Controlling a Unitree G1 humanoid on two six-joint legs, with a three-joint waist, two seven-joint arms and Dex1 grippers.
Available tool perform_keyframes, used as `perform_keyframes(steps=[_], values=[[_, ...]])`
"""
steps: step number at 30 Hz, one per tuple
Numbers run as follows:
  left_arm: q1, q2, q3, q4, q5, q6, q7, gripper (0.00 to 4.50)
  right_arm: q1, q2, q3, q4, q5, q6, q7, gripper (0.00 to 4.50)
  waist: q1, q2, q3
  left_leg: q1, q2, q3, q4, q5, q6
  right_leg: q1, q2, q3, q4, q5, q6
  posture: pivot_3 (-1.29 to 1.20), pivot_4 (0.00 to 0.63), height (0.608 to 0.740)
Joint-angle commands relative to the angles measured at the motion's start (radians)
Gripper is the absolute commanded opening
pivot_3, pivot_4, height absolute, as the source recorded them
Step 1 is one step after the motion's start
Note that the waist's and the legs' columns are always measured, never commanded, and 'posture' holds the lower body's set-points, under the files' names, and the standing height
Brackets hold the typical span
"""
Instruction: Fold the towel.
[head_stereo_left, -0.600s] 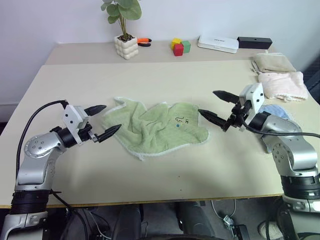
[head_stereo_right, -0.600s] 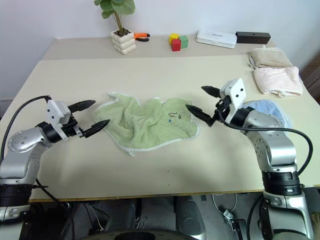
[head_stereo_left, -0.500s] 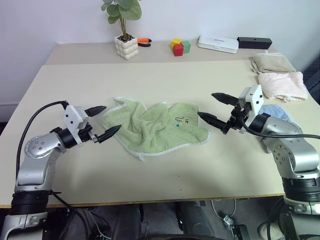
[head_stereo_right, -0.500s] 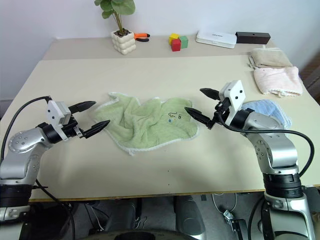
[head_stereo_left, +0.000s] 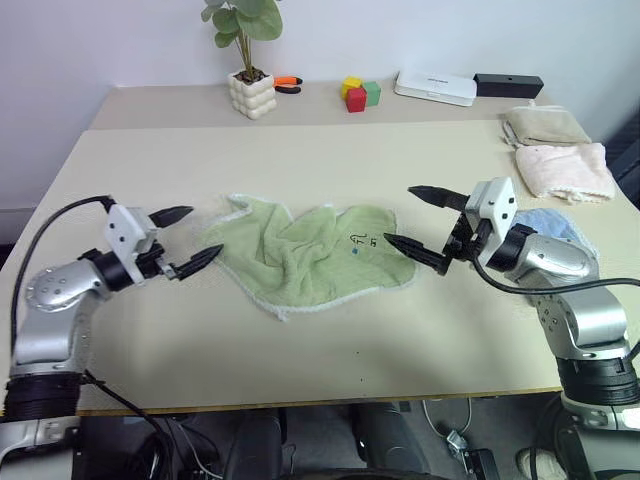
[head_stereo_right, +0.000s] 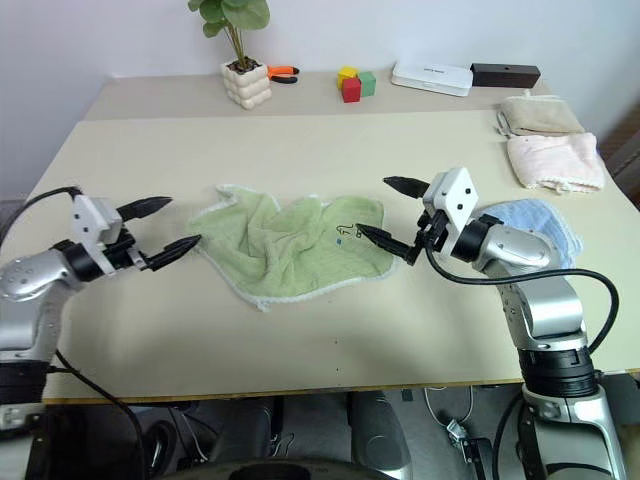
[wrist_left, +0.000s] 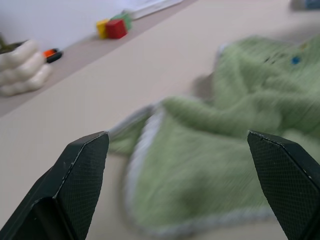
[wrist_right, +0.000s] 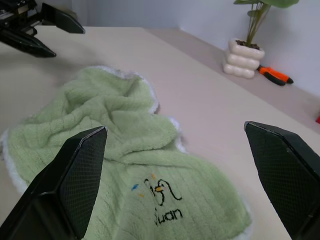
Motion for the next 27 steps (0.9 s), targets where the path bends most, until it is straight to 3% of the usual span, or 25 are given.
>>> perform_keyframes(steps=[1,5,8,14,21,24,27], values=[[-0.028,0.039,0.063,0.052,-0.036,0.002,-0.034,4.5,0.015,-0.019,-0.008,-0.043,0.023,-0.014,0.042,4.48,0.0,0.0,0.0,0.0,0.0,0.0,0.0,0.0,0.0,0.0,0.0,0.0,0.0,0.0,0.0,0.0,0.15,0.74],[-0.096,0.012,0.065,0.18,-0.025,0.046,0.016,4.5,0.018,-0.006,-0.015,-0.04,0.012,-0.036,0.031,4.48,0.006,0.0,0.0,0.0,0.0,0.0,0.0,0.0,0.0,0.001,-0.001,0.0,-0.001,0.0,0.0,0.0,0.15,0.74],[-0.112,-0.01,0.05,0.235,-0.029,0.178,0.066,4.5,0.048,0.023,0.004,-0.064,-0.01,-0.05,-0.009,4.48,0.001,0.0,0.0,0.0,0.0,0.0,0.0,0.0,0.0,0.001,0.0,-0.001,0.0,0.0,0.0,0.0,0.15,0.74],[-0.154,-0.105,0.061,0.119,-0.233,0.647,0.146,4.5,0.082,0.096,0.042,-0.144,-0.024,-0.035,-0.096,4.48,0.0,-0.001,0.0,0.0,0.0,-0.001,0.001,0.0,0.0,0.0,0.0,-0.001,0.002,0.0,0.0,0.0,0.15,0.74],[-0.238,-0.103,-0.057,0.169,-0.189,0.797,0.099,4.5,0.091,0.094,0.023,-0.151,-0.021,-0.03,-0.133,4.48,0.001,-0.001,0.0,0.0,0.0,-0.001,0.001,0.0,0.0,0.001,0.0,-0.001,0.002,0.0,0.0,0.0,0.15,0.74],[-0.288,-0.119,-0.081,0.242,-0.172,0.805,0.086,3.71,0.09,0.088,0.021,-0.147,-0.028,-0.032,-0.143,4.5,0.001,-0.001,0.0,0.0,-0.001,-0.001,0.001,0.0,0.0,0.001,0.0,-0.001,0.001,0.0,0.0,0.0,0.15,0.74],[-0.304,-0.125,-0.082,0.274,-0.169,0.813,0.069,2.28,0.098,0.067,0.005,-0.154,-0.027,-0.029,-0.142,4.5,-0.001,-0.001,0.0,0.0,-0.001,-0.001,0.001,0.0,0.0,0.001,0.0,-0.001,0.001,0.0,0.0,0.0,0.15,0.74]])
